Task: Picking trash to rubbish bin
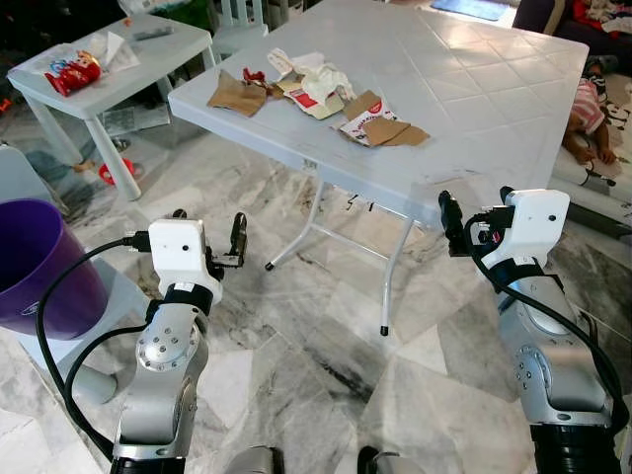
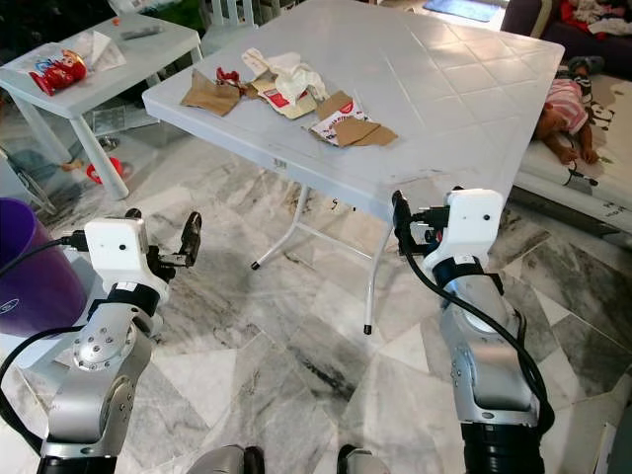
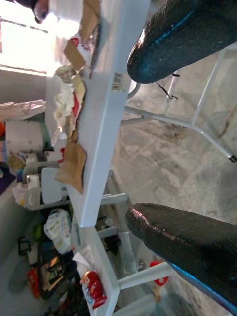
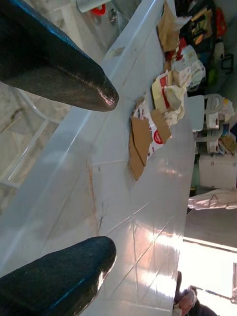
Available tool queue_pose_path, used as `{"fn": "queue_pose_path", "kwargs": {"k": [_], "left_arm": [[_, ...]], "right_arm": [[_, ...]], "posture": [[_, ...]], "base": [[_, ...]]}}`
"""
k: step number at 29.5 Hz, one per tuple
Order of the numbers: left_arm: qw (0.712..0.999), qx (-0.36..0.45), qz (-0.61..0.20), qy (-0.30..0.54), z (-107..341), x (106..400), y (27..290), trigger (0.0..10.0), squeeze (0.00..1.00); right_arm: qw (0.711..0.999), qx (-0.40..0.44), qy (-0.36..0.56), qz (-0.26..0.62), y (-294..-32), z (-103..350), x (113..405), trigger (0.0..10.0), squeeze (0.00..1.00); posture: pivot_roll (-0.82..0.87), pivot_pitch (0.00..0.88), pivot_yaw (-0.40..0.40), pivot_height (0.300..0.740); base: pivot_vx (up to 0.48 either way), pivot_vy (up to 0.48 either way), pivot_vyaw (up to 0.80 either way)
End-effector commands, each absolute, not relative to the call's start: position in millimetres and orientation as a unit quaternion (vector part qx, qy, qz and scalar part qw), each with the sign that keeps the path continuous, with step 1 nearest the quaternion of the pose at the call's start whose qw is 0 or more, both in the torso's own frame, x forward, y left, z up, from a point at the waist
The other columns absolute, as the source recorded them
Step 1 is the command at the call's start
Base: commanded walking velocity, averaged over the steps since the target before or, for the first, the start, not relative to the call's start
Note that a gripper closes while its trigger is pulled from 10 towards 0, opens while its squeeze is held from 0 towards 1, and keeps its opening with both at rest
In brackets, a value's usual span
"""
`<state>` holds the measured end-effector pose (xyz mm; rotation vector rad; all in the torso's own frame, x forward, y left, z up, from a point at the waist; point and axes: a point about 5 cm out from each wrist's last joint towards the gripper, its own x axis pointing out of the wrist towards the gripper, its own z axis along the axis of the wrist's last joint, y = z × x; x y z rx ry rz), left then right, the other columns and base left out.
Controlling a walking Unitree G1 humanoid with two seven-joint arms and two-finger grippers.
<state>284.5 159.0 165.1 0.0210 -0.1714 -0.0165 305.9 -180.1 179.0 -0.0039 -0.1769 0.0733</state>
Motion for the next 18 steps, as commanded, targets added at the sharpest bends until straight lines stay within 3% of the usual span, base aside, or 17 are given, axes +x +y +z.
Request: {"fn": "queue_pose_path", "kwargs": {"k": [1,7,18], "left_arm": [[0.996,0.001,0.01,-0.088,167.6,287.2,167.4,10.0,0.0],[0.995,0.006,0.016,-0.095,171.3,289.1,171.2,10.0,0.0],[0.996,0.003,0.015,-0.085,167.1,286.0,167.8,10.0,0.0]], "right_arm": [[0.993,-0.005,-0.108,0.045,-176.4,188.8,305.8,10.0,0.0],[0.993,-0.007,-0.109,0.047,-176.3,189.3,306.8,10.0,0.0],[0.993,-0.008,-0.108,0.055,-174.0,189.1,303.7,10.0,0.0]], "posture": [[0.07,0.09,0.001,0.74],[0.07,0.09,-0.003,0.74],[0.06,0.111,-0.005,0.74]], "base": [[0.0,0.0,0.0],[0.0,0.0,0.0],[0.334,0.0,0.0]]}}
